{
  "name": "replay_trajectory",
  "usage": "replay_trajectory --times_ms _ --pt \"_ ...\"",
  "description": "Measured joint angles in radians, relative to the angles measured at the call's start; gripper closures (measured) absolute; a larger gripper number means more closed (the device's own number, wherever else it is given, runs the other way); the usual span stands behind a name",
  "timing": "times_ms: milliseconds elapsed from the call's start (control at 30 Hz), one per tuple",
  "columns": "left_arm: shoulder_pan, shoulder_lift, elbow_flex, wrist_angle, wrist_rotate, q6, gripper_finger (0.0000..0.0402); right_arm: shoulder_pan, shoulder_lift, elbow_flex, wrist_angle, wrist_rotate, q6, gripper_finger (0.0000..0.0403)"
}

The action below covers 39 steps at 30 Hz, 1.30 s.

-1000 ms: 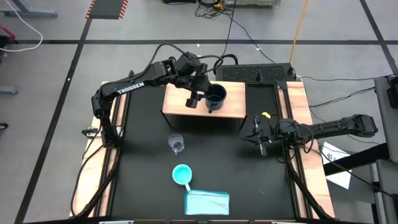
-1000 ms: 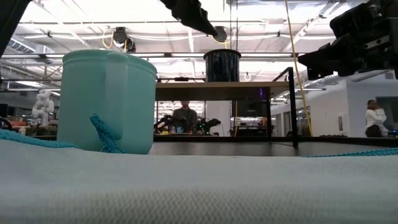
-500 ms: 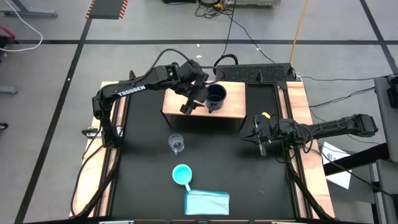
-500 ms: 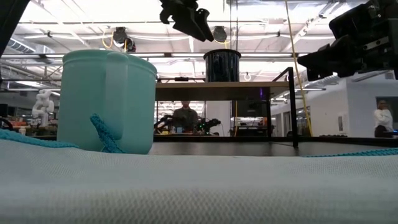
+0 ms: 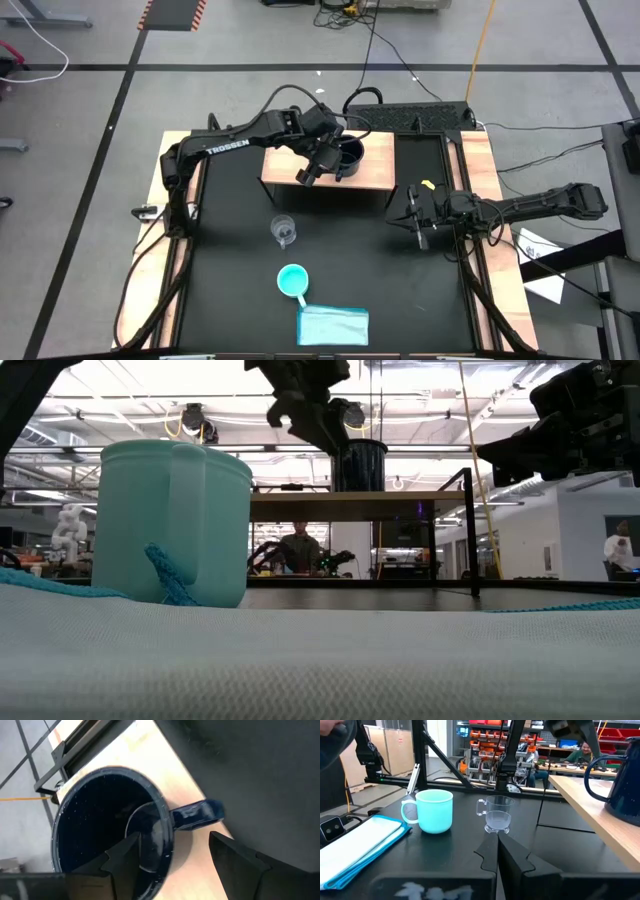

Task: Stack small to large cups/mugs on shelf
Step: Put the dark blue mug on the shelf

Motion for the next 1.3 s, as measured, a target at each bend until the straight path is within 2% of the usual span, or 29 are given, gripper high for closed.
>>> replay_trajectory --times_ms 767,1100,1300 --pt "0.042 0.005 0.000 0.021 0.029 0.033 0.0170 0.000 0.025 0.000 0.000 0.000 -0.001 0.0403" --pt "0.045 0.005 0.000 0.042 0.030 0.013 0.0250 0.000 0.025 0.000 0.000 0.000 0.000 0.0403" --pt "0.045 0.006 0.000 0.057 0.030 0.013 0.0276 0.000 0.025 0.000 0.000 0.000 0.000 0.0403"
